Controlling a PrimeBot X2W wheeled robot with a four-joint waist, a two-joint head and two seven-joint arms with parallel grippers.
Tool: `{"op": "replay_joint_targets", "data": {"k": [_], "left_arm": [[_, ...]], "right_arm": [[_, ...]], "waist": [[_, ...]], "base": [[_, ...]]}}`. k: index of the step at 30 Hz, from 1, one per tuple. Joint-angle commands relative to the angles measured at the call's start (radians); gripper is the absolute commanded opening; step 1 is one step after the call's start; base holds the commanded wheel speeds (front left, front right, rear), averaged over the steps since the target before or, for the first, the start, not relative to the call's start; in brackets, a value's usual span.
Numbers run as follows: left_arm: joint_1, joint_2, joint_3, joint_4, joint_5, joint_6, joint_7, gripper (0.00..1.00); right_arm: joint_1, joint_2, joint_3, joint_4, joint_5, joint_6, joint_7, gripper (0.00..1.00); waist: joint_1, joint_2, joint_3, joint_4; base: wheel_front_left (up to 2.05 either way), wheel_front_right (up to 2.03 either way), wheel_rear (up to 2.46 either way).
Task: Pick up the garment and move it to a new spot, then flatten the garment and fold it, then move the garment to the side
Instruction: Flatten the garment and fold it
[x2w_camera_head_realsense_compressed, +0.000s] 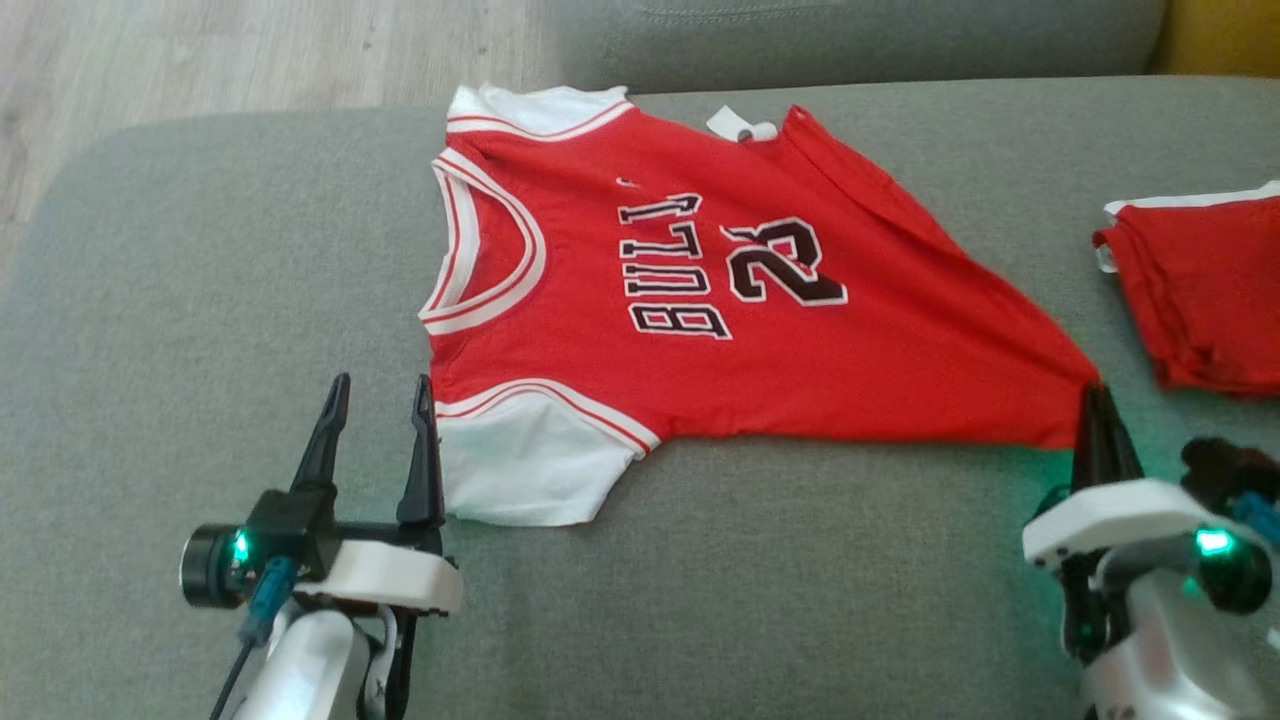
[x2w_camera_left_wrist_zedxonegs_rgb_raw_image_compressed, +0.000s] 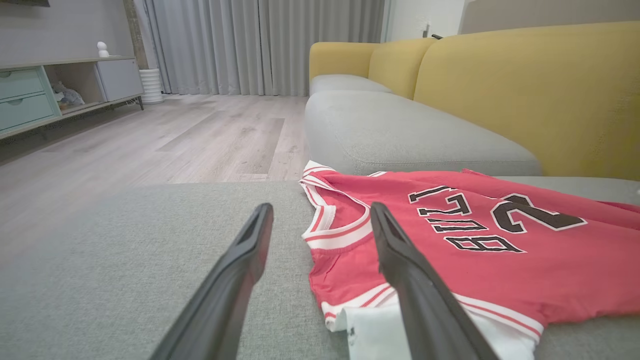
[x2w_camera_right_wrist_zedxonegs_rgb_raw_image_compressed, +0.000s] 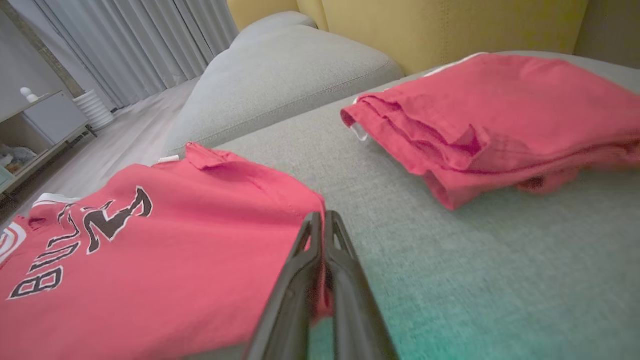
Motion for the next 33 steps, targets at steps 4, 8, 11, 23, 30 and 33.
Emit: {"op": "replay_joint_targets", "data": {"k": [4, 8, 11, 23, 30, 33], "left_arm": [[-0.008, 0.011, 0.047, -0.024, 0.006, -0.006, -0.005, 1.00], [-0.004, 0.016, 0.049, -0.021, 0.006, -0.012, -0.005, 1.00], [-0.003, 0.018, 0.050, -0.020, 0.007, -0.013, -0.005, 1.00], [-0.055, 0.045, 0.031, 0.084, 0.004, -0.033, 0.061, 1.00], [-0.176, 0.094, 0.038, 0.202, 0.001, -0.051, 0.154, 1.00], [-0.229, 0.119, 0.040, 0.257, 0.004, -0.056, 0.193, 1.00]], "right_arm": [[0.022, 0.000, 0.065, -0.096, 0.004, -0.001, -0.014, 1.00], [0.080, 0.000, 0.089, -0.290, 0.058, -0.001, -0.014, 1.00], [0.143, 0.000, 0.140, -0.382, 0.078, -0.001, -0.014, 1.00], [0.258, 0.000, 0.297, -0.566, 0.113, -0.001, -0.014, 1.00], [0.237, 0.000, 0.310, -0.579, 0.122, -0.001, -0.014, 1.00], [0.227, 0.000, 0.316, -0.586, 0.129, -0.001, -0.014, 1.00]], "waist": [[0.0001, -0.0001, -0.012, -0.013], [0.0001, -0.0001, -0.016, -0.013], [0.0001, -0.0001, -0.017, -0.013], [0.0001, -0.0001, 0.019, -0.068], [0.0001, -0.0001, 0.069, -0.131], [0.0001, -0.0001, 0.100, -0.159]], "base": [[0.00, 0.00, 0.00], [0.00, 0.00, 0.00], [0.00, 0.00, 0.00], [0.00, 0.00, 0.00], [0.00, 0.00, 0.00], [0.00, 0.00, 0.00]]}}
